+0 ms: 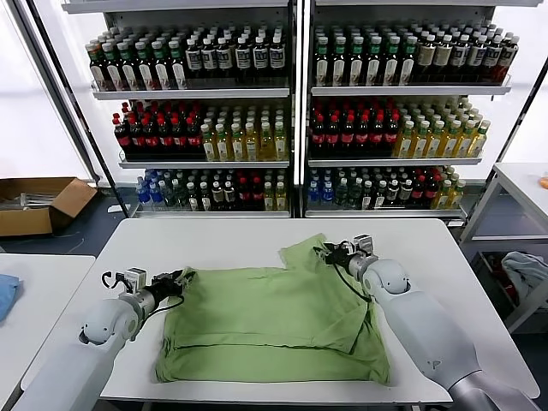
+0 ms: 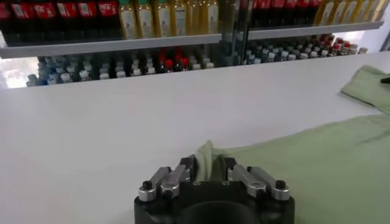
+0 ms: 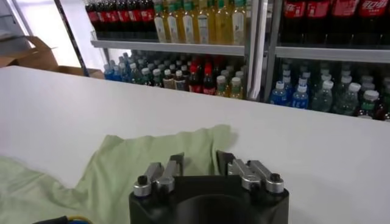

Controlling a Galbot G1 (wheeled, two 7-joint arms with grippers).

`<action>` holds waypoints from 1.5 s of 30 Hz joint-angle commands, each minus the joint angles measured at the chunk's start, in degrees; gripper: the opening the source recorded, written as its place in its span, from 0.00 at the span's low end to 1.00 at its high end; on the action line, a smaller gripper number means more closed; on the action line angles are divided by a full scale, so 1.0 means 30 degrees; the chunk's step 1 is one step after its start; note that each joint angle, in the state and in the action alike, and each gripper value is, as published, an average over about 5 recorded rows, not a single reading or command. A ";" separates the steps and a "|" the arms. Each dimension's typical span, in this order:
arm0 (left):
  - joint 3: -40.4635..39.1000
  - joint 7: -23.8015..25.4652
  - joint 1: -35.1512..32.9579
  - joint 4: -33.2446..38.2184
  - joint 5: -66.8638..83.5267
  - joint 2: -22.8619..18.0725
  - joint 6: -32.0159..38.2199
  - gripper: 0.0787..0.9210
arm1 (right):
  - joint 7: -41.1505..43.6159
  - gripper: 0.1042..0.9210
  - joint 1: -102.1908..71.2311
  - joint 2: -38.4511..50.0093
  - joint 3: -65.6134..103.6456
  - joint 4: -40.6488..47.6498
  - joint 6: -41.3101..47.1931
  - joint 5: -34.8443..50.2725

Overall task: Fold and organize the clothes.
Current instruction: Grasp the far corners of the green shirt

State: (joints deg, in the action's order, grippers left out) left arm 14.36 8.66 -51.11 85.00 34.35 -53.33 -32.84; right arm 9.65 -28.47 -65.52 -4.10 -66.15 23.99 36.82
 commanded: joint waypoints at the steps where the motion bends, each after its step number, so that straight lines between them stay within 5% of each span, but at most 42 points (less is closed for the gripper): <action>1: -0.0091 0.0157 -0.0071 -0.0141 -0.0321 -0.0074 -0.0077 0.19 | -0.0056 0.18 0.0022 -0.0095 -0.0094 -0.0109 -0.0140 0.0048; 7: 0.0212 -0.0691 -0.0182 0.0772 0.0149 -0.0253 0.0603 0.03 | -0.0411 0.01 -0.0636 0.0070 0.0804 -0.1905 -0.0451 0.0874; 21: 0.2149 -0.1846 -0.2265 0.5002 0.1046 0.0131 0.1459 0.01 | -0.1196 0.00 -0.4661 0.1596 0.4237 -0.8879 -0.0276 0.3083; 33: 0.5175 -0.2693 -0.7243 1.0273 0.1305 0.0722 0.1053 0.01 | -0.1674 0.00 -1.1610 0.2952 0.7478 -1.5838 -0.0081 0.3973; 45: 0.8123 -0.3037 -1.3064 1.3509 0.1044 -0.0658 0.0592 0.01 | -0.1143 0.00 -1.9375 0.2831 1.2150 -1.9476 -0.0223 0.3447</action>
State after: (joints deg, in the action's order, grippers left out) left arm 32.96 0.12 -78.02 117.59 37.72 -53.60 -30.74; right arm 5.89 -72.20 -57.76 24.48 -116.14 23.40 46.88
